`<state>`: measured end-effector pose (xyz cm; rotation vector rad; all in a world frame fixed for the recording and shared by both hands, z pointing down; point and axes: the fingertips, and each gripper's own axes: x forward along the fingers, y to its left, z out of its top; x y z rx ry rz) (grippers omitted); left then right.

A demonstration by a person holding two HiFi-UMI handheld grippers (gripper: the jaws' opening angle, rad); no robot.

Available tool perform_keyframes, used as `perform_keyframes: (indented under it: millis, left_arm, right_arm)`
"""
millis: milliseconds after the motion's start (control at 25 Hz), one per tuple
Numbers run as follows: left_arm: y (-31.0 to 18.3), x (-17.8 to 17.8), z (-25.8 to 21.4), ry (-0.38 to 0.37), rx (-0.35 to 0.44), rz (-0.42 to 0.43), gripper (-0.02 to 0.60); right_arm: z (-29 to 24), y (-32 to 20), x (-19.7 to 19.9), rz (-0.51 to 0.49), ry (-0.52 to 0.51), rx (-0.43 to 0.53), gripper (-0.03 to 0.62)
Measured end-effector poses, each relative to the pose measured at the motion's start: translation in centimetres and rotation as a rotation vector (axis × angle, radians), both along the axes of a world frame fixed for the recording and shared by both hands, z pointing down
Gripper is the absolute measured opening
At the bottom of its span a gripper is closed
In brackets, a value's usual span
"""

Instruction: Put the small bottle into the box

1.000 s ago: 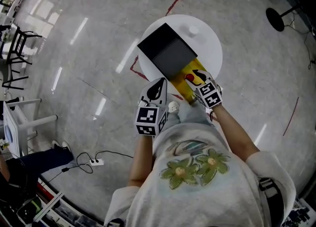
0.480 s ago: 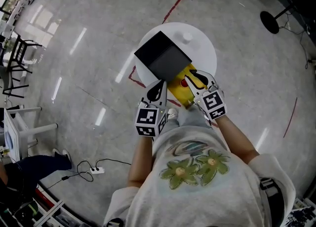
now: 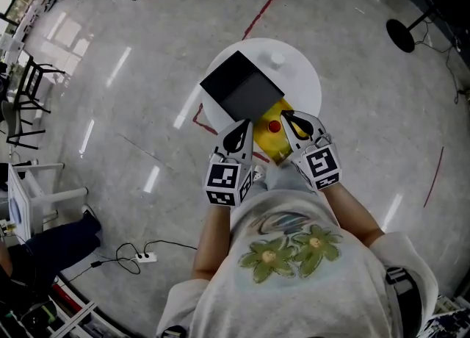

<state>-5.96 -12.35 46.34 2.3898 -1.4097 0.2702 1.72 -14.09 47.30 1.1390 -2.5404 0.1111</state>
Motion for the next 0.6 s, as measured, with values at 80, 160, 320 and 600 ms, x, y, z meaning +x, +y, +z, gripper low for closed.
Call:
perform_keyframes:
  millis: [80, 160, 320, 600]
  left_arm:
    - [0.1, 0.0, -0.1, 0.000, 0.003, 0.002, 0.003]
    - [0.2, -0.2, -0.1, 0.000, 0.004, 0.003, 0.003]
    - [0.1, -0.2, -0.1, 0.001, 0.006, 0.005, 0.003]
    - [0.0, -0.3, -0.5, 0.002, 0.011, 0.002, 0.003]
  right_arm:
    - [-0.4, 0.2, -0.2, -0.002, -0.009, 0.006, 0.003]
    - [-0.7, 0.2, -0.4, 0.001, -0.024, 0.006, 0.003]
    - [-1.3, 0.1, -0.3, 0.012, -0.045, 0.005, 0.003]
    - [-1.6, 0.0, -0.2, 0.019, -0.041, 0.009, 0.003]
